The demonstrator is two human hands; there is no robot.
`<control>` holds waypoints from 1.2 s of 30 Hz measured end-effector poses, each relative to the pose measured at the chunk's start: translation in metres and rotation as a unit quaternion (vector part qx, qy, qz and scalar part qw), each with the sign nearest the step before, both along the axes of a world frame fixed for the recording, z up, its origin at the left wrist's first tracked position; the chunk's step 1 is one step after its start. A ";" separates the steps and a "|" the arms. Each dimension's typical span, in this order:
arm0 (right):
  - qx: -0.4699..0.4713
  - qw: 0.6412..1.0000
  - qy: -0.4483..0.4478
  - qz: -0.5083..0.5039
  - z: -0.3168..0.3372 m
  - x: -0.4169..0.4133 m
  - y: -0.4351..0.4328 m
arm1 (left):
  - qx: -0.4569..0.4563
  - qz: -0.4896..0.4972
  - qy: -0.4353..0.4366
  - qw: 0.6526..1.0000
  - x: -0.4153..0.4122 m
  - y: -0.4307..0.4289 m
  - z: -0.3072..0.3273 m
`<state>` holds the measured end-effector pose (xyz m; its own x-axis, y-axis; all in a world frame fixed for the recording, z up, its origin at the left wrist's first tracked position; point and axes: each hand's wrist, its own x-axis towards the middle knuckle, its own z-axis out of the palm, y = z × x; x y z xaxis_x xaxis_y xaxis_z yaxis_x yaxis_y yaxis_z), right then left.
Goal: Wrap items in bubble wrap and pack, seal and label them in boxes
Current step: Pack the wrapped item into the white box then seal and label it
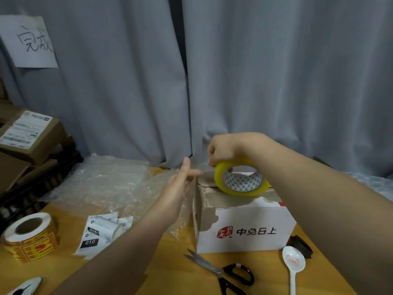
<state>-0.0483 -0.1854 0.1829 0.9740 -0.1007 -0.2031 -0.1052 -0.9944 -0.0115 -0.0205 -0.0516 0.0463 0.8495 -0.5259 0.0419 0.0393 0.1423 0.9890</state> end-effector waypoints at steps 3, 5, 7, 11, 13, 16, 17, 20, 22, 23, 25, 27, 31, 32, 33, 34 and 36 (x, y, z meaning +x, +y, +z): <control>-0.040 0.998 0.039 0.011 -0.001 0.008 0.011 | 0.005 0.016 0.022 1.000 0.004 0.006 0.006; -0.067 0.996 0.054 0.016 -0.002 0.012 0.017 | 0.012 0.040 0.046 0.998 0.004 0.005 0.006; -0.099 0.995 0.005 0.017 -0.003 0.014 0.017 | -0.003 0.058 0.075 0.996 0.003 0.004 0.004; -0.046 0.985 -0.166 -0.015 -0.003 0.006 0.004 | -0.073 0.083 0.155 0.982 0.003 0.003 -0.001; 0.090 0.978 -0.184 -0.025 -0.005 -0.003 -0.009 | -0.083 0.092 0.179 0.976 0.002 0.003 -0.005; 0.299 0.929 -0.214 -0.049 -0.019 -0.020 -0.021 | -0.075 0.100 0.189 0.974 -0.001 0.004 -0.011; 0.343 0.908 -0.234 -0.059 -0.024 -0.025 -0.024 | -0.073 0.100 0.186 0.975 -0.002 0.004 -0.013; 0.358 0.889 -0.280 -0.064 -0.029 -0.027 -0.026 | -0.053 0.104 0.160 0.980 -0.001 0.003 -0.014; 0.295 0.916 -0.268 -0.049 -0.021 -0.023 -0.019 | -0.039 0.105 0.151 0.982 -0.002 0.001 -0.013; 0.253 0.932 -0.255 -0.042 -0.016 -0.021 -0.015 | -0.039 0.107 0.153 0.982 -0.004 0.001 -0.012; 0.146 0.962 -0.227 -0.031 -0.008 -0.018 -0.007 | -0.056 0.122 0.167 0.977 -0.005 0.005 -0.014; 0.041 0.979 -0.198 -0.028 -0.005 -0.018 -0.005 | -0.062 0.140 0.172 0.973 -0.004 0.012 -0.020; 0.038 0.982 -0.178 -0.050 -0.008 -0.020 -0.015 | -0.035 0.133 0.157 0.978 -0.003 0.016 -0.023; 0.041 0.982 -0.177 -0.052 -0.008 -0.019 -0.015 | -0.025 0.132 0.160 0.978 -0.003 0.015 -0.023; 0.036 0.983 -0.173 -0.051 -0.008 -0.018 -0.014 | -0.013 0.129 0.165 0.978 -0.003 0.015 -0.023; 0.027 0.984 -0.169 -0.049 -0.009 -0.016 -0.012 | 0.002 0.127 0.168 0.978 -0.003 0.014 -0.024; 0.010 0.985 -0.164 -0.044 -0.010 -0.014 -0.010 | 0.028 0.130 0.168 0.977 -0.003 0.014 -0.029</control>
<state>-0.0624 -0.1954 0.1730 0.9753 -0.1861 0.1188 -0.1776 -0.9809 -0.0790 -0.0234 -0.0373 0.0170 0.9155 -0.2840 -0.2850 0.3328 0.1363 0.9331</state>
